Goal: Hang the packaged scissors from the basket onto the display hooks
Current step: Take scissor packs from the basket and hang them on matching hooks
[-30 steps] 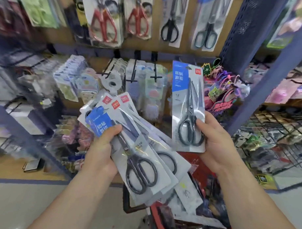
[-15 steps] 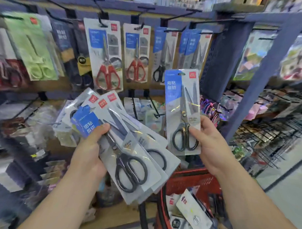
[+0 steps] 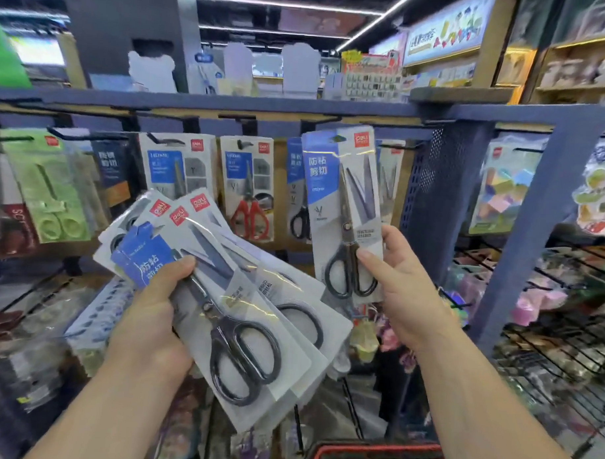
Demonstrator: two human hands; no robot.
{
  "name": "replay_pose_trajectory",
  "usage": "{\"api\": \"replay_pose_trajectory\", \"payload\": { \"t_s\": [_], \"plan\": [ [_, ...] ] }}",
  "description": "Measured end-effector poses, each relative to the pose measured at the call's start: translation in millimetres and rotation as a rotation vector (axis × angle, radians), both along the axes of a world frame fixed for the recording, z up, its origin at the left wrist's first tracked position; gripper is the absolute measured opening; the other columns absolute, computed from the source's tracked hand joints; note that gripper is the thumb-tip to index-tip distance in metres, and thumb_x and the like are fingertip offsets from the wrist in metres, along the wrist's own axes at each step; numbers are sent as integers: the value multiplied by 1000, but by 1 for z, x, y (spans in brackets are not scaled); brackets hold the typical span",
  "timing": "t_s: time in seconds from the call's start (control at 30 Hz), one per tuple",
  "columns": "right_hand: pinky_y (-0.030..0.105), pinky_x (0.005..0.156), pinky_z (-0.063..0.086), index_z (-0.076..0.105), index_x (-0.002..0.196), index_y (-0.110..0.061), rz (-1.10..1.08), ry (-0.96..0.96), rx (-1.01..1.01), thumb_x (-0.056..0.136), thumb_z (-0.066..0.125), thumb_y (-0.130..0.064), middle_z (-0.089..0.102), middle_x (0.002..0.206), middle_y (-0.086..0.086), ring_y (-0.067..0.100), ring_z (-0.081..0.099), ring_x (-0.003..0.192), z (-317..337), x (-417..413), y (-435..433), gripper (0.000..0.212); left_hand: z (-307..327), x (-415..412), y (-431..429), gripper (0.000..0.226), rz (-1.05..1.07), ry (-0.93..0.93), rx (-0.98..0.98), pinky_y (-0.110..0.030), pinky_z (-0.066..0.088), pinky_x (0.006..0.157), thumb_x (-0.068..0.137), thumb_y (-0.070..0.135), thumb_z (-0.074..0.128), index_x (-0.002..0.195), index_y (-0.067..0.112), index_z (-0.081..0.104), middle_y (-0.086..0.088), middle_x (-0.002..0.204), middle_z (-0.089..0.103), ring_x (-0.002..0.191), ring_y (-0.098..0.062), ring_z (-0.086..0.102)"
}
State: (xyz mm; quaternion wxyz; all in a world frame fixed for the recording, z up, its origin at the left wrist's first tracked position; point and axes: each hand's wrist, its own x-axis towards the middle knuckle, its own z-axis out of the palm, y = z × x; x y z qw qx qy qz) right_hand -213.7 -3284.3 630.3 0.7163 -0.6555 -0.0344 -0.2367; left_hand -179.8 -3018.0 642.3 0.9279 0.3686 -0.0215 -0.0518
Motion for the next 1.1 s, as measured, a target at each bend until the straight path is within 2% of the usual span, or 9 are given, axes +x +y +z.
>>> {"api": "replay_pose_trajectory", "payload": {
  "t_s": [0.13,0.3,0.43,0.53,0.63,0.7,0.83,0.97,1.1],
  "plan": [
    [62,108,49,58,132,-22,34,21,-30,106,56,-7,72,130,5,29,67,121,0,19,2,30,4,1,-8,64,-8,-32,-17,-36,64,61,74,20,70,137,12,68,-5,104,82,86,-20,80],
    [62,109,48,60,131,-28,22,21,-40,103,60,-15,71,133,3,30,65,126,-7,24,3,31,3,8,-7,25,-15,-25,-6,-34,63,57,101,16,57,120,16,73,-3,96,83,79,-19,80],
    [61,111,47,61,128,-29,10,4,0,102,62,-17,71,133,3,29,65,127,-17,25,5,29,6,17,-7,20,2,16,21,-35,63,55,103,17,56,112,17,74,-3,94,83,76,-18,80],
    [50,109,50,60,129,-29,-11,18,-49,104,60,-14,72,130,-3,20,66,125,-16,34,5,29,8,22,-12,18,-7,39,35,-36,62,52,103,19,57,108,17,75,-4,90,82,72,-20,80],
    [40,106,53,59,127,-31,-51,85,-129,107,56,-14,74,122,-15,6,69,116,-10,55,3,27,8,26,-16,18,0,29,38,-36,63,52,102,18,57,108,17,74,-4,88,82,71,-19,79],
    [43,108,52,60,122,-36,-102,128,-205,106,58,-21,73,119,-18,5,67,115,-10,74,1,22,7,28,-16,18,9,25,32,-36,63,54,102,18,57,109,17,74,-4,89,82,72,-20,79],
    [47,109,47,50,139,-29,-201,230,-341,105,55,-34,61,138,-3,22,56,127,-5,113,-4,35,3,33,-15,20,24,29,42,-37,64,55,102,18,58,115,18,74,-5,96,82,73,-20,79],
    [40,92,48,49,137,-24,-241,325,-377,105,55,-35,60,135,7,25,58,115,3,132,-8,35,1,34,-15,32,46,39,25,-43,66,66,100,17,61,131,15,71,-6,110,80,78,-20,80],
    [35,104,44,51,143,-23,-479,182,-439,102,60,-43,52,140,0,16,54,122,20,97,7,46,-3,35,-16,33,70,64,3,-45,67,66,98,15,64,130,15,72,-9,113,80,87,-22,80]
  ]
}}
